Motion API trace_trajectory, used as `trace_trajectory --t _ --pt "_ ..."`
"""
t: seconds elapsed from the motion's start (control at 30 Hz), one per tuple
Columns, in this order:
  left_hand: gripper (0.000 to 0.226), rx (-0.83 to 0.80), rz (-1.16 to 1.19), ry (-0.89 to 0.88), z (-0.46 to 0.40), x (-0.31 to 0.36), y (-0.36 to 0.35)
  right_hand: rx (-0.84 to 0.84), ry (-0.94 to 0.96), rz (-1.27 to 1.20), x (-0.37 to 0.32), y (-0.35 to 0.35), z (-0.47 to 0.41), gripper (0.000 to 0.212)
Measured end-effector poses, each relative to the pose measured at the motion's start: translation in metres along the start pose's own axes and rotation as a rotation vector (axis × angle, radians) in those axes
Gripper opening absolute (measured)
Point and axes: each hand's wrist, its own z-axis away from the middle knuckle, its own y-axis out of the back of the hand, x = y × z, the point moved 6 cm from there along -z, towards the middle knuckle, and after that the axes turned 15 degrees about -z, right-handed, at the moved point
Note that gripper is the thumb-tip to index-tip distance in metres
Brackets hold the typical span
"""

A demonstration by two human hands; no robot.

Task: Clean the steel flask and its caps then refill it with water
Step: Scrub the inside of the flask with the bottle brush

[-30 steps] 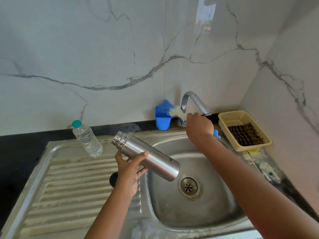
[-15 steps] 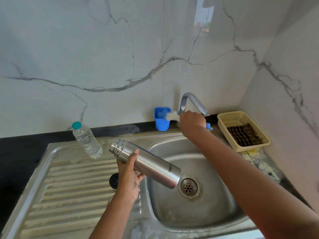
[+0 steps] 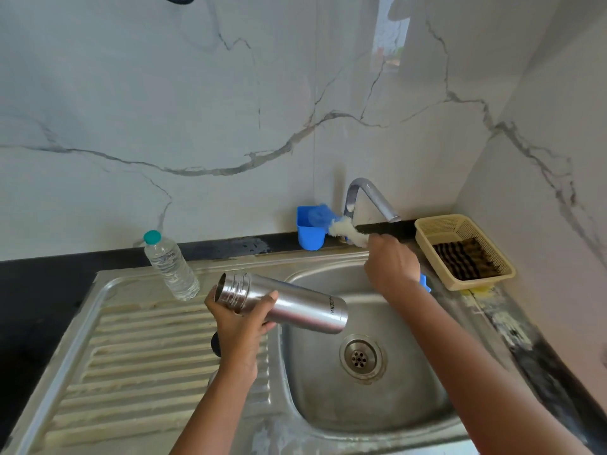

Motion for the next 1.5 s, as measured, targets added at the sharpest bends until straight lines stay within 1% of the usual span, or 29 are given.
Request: trace_trajectory --t 0.07,0.17,0.23,0.33,0.43,0.47,0.53,0.57,0.63,0.7,0.8,0.83,0.97,1.13,1.23,1.27,1.33,1.4,1.43,1.5 --pt "0.078 -0.008 0.009 0.016 0.0 0.0 -0.001 0.007 -0.012 -0.049 0.006 -0.008 0.008 0.032" --pt "0.068 -0.03 0.019 0.057 0.002 -0.006 -0.001 -0.008 -0.021 -0.049 0.006 -0.009 0.008 0.031" --pt "0.062 -0.05 0.025 0.071 0.004 -0.01 -0.001 -0.021 0.001 0.034 -0.003 0.001 0.001 0.029" --pt "0.064 -0.069 0.018 0.044 0.009 -0.012 -0.004 -0.04 0.08 0.244 -0.028 0.019 -0.021 0.026" --pt "0.064 -0.034 -0.014 -0.028 0.016 -0.008 -0.008 -0.114 0.171 0.424 -0.054 0.03 -0.045 0.033" --pt "0.065 -0.028 -0.019 -0.046 0.019 -0.007 -0.01 -0.153 0.195 0.464 -0.061 0.03 -0.051 0.035" --pt "0.066 -0.035 -0.017 -0.048 0.022 -0.005 -0.014 -0.232 0.221 0.527 -0.07 0.024 -0.059 0.03" --pt "0.064 -0.037 -0.015 -0.035 0.022 -0.005 -0.016 -0.25 0.225 0.541 -0.072 0.02 -0.062 0.027" --pt "0.059 -0.038 -0.008 -0.018 0.022 -0.008 -0.016 -0.251 0.219 0.533 -0.074 0.015 -0.066 0.027" --pt "0.062 -0.028 -0.017 -0.005 0.021 -0.011 -0.015 -0.237 0.197 0.486 -0.07 0.015 -0.067 0.033" --pt "0.059 -0.001 0.018 0.049 0.018 -0.015 -0.011 -0.154 0.112 0.359 -0.055 0.023 -0.064 0.048" --pt "0.058 0.007 0.039 0.069 0.016 -0.016 -0.011 -0.124 0.086 0.316 -0.05 0.027 -0.06 0.049" --pt "0.06 0.019 0.061 0.117 0.011 -0.018 -0.01 -0.024 0.018 0.099 -0.021 0.034 -0.028 0.029" --pt "0.07 0.06 0.182 0.215 0.005 -0.027 -0.01 0.098 -0.008 -0.348 0.024 0.017 0.033 0.012" --pt "0.068 0.101 0.254 0.235 0.002 -0.03 -0.014 0.037 0.014 -0.544 0.04 -0.012 0.089 0.008" --pt "0.069 0.111 0.279 0.237 0.0 -0.03 -0.016 0.013 0.021 -0.583 0.043 -0.022 0.108 0.011" --pt "0.074 0.111 0.322 0.228 -0.003 -0.03 -0.021 -0.047 0.029 -0.6 0.049 -0.039 0.137 0.018" --pt "0.074 0.082 0.353 0.203 -0.004 -0.026 -0.027 -0.095 0.029 -0.595 0.057 -0.052 0.151 0.02" --pt "0.072 0.071 0.366 0.188 -0.004 -0.024 -0.029 -0.08 0.003 -0.591 0.064 -0.056 0.151 0.02" --pt "0.067 0.069 0.399 0.17 -0.003 -0.021 -0.033 -0.001 -0.112 -0.599 0.081 -0.054 0.146 0.018"
